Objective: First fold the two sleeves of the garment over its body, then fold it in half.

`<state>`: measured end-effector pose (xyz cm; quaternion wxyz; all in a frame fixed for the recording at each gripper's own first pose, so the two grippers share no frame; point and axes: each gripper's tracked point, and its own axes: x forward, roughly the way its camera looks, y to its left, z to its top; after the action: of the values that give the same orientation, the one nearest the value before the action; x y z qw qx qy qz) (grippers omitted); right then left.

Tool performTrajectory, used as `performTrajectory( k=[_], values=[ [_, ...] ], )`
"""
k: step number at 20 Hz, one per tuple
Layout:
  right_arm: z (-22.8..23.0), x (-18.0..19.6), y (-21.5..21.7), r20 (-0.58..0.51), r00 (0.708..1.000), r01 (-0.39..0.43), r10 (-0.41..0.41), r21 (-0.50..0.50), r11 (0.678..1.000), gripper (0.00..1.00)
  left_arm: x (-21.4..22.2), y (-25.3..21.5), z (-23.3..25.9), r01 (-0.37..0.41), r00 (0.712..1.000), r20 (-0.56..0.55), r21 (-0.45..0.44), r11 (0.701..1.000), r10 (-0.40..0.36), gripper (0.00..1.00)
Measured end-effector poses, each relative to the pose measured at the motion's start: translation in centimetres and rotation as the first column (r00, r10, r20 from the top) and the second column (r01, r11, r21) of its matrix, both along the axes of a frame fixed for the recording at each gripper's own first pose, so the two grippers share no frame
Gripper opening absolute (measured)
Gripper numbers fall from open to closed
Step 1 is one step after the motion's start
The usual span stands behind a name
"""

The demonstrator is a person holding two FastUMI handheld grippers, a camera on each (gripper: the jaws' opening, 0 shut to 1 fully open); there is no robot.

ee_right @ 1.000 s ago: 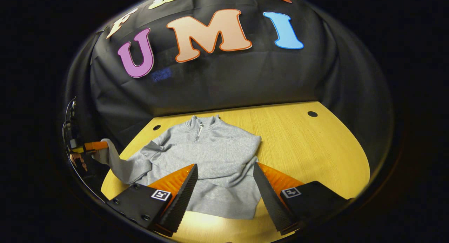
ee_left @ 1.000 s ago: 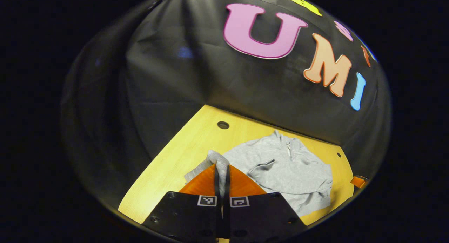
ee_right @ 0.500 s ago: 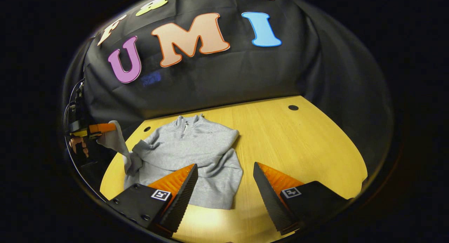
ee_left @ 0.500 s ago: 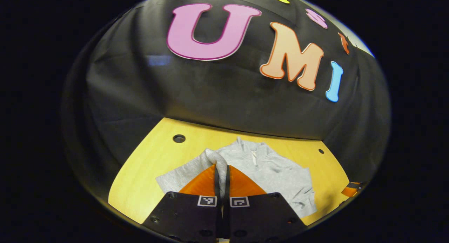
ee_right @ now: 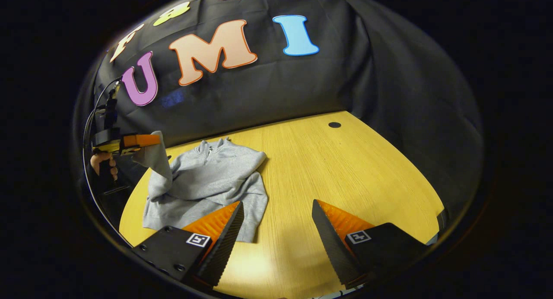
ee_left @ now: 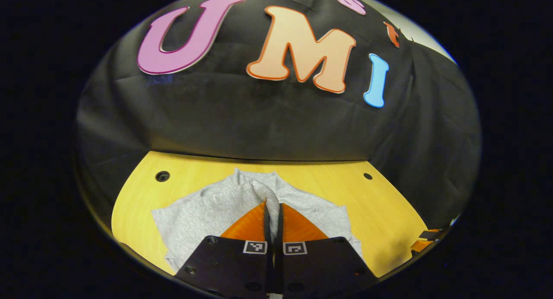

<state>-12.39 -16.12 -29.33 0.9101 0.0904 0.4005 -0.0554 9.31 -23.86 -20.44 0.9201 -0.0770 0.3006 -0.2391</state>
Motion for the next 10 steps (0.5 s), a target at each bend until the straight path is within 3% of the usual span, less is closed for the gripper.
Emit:
performTrajectory(
  k=[10],
  values=[
    [-0.4,-2.4,-0.9,-0.022,1.000,0.003,-0.003,-0.006,1.000,0.98,-2.3,-9.6,-4.4,0.166,0.984,-0.080,0.075,0.983,-0.160,0.00]
  ],
)
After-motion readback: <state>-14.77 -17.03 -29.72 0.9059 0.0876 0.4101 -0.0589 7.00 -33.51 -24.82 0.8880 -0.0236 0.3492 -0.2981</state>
